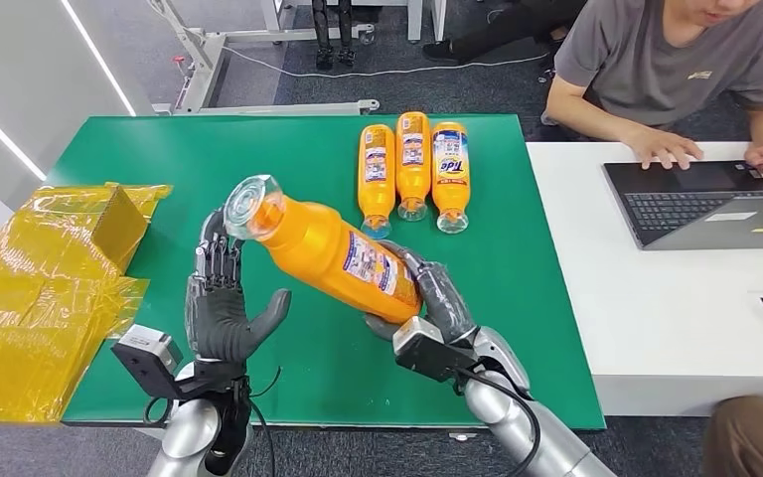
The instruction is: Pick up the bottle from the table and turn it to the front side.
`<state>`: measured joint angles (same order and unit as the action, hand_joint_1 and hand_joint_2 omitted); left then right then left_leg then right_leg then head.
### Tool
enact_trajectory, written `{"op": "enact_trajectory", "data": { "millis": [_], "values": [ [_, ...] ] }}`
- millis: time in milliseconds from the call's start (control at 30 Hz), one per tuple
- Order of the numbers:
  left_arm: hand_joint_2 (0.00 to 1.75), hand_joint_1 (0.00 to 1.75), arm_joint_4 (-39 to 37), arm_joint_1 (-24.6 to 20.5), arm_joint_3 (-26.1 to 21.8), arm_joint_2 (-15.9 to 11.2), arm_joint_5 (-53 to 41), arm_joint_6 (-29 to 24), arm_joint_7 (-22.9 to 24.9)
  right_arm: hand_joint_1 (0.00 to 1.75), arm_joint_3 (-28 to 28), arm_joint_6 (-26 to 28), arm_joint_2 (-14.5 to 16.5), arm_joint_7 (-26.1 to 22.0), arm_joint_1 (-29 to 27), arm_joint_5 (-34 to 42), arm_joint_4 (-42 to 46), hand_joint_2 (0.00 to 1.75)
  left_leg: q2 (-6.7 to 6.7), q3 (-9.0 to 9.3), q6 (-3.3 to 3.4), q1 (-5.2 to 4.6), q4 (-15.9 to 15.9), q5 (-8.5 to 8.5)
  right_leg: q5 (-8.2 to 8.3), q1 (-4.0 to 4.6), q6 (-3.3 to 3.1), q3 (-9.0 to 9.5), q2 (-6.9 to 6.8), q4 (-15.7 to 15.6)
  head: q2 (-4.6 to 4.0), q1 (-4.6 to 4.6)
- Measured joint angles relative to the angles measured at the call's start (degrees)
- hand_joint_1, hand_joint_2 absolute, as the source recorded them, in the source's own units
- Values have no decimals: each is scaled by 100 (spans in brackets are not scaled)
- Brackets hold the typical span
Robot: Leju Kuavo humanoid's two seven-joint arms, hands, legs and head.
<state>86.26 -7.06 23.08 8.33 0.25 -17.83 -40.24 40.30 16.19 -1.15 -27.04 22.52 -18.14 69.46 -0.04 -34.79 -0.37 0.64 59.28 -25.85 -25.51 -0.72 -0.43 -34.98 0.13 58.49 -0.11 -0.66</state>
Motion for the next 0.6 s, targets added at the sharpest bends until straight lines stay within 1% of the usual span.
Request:
{"op": "enact_trajectory", "data": {
  "millis": [167,333,467,600],
  "values": [
    [175,0,-85,-156,44,44,39,-24,0,175,23,-408,116,0,41,-183,-31,175,0,-3,0,-1,1,0,1,-1,0,-1,1,-1,0,0],
    [175,0,-99,-294,56,77,70,-62,0,175,67,-826,232,46,334,-258,-256,175,1,-2,0,0,1,0,1,-1,0,-2,2,-1,0,0],
    [175,0,-99,-322,57,88,87,-102,0,175,138,-1019,284,144,520,-331,-472,175,1,-2,0,0,1,0,1,0,0,-3,2,0,0,-1],
    [175,0,-99,-334,62,95,86,-114,0,175,177,-1073,291,232,627,-405,-660,175,0,-3,0,0,1,0,1,0,0,-3,2,0,0,0]
  ]
}}
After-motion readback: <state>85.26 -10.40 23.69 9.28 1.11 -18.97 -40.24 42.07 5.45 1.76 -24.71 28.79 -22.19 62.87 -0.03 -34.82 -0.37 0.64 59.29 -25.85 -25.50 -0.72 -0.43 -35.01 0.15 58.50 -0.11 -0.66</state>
